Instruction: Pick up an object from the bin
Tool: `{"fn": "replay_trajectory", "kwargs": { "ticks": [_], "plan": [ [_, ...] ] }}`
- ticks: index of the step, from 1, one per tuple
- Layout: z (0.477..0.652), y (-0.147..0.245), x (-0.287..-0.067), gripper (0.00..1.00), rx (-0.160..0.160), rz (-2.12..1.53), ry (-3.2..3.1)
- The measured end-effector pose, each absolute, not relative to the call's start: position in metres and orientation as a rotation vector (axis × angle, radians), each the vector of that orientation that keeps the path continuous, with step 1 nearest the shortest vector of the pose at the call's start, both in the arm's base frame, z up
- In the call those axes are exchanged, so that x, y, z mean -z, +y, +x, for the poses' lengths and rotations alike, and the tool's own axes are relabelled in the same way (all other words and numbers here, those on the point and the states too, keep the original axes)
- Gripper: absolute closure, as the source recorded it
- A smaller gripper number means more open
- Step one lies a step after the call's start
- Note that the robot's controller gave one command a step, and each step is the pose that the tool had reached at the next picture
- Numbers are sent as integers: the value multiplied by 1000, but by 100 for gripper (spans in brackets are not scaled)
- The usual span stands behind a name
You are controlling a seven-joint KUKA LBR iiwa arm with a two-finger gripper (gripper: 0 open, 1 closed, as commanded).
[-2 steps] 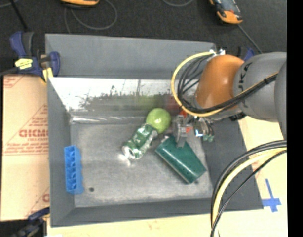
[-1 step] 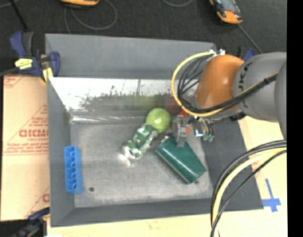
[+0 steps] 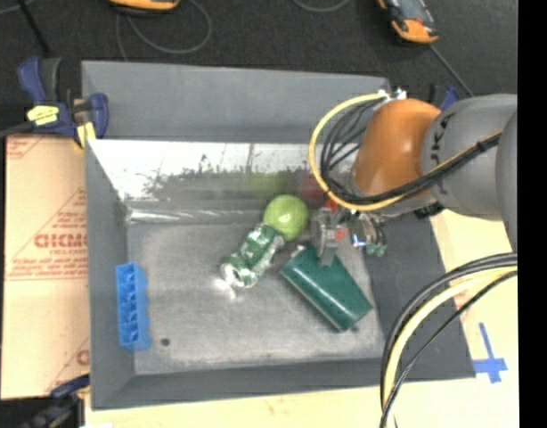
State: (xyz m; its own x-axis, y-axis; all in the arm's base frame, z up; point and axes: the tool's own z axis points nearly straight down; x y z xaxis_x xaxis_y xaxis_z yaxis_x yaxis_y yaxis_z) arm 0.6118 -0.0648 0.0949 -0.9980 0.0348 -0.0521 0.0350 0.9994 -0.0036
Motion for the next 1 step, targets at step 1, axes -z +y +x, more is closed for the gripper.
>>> {"fn": "replay_trajectory", "kwargs": {
  "ticks": [1],
  "plan": [
    [612,-65,-95,100,7,53,3089]
  ]
}}
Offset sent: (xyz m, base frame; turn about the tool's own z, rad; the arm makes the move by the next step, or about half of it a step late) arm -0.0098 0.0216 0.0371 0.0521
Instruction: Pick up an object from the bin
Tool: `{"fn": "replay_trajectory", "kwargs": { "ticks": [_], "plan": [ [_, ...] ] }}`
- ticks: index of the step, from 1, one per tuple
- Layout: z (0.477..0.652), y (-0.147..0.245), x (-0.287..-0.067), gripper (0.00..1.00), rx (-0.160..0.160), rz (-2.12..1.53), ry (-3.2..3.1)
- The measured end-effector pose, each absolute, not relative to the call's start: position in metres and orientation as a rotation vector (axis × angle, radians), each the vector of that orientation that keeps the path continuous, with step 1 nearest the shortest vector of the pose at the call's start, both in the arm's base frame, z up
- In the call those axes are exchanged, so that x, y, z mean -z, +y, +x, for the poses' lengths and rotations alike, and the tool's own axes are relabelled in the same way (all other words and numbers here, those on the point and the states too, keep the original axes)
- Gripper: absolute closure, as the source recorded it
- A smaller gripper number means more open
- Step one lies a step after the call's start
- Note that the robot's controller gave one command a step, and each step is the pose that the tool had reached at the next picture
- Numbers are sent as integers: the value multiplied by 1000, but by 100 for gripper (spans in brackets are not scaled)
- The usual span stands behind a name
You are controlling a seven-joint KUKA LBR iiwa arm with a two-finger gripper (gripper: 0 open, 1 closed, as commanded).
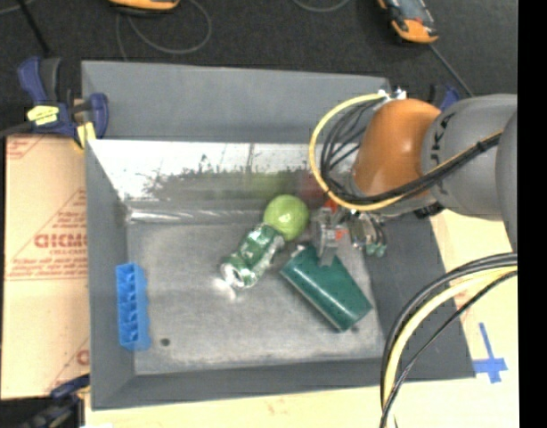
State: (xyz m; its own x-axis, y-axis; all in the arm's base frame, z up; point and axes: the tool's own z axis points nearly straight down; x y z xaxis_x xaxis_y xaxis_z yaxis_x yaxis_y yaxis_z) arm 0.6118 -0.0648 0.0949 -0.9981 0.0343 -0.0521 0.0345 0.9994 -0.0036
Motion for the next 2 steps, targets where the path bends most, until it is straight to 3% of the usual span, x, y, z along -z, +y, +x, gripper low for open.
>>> {"fn": "replay_trajectory", "kwargs": {
  "ticks": [1,2],
  "plan": [
    [607,-63,-89,0,1,51,3110],
    [606,-62,-89,0,-1,50,3111]
  ]
}}
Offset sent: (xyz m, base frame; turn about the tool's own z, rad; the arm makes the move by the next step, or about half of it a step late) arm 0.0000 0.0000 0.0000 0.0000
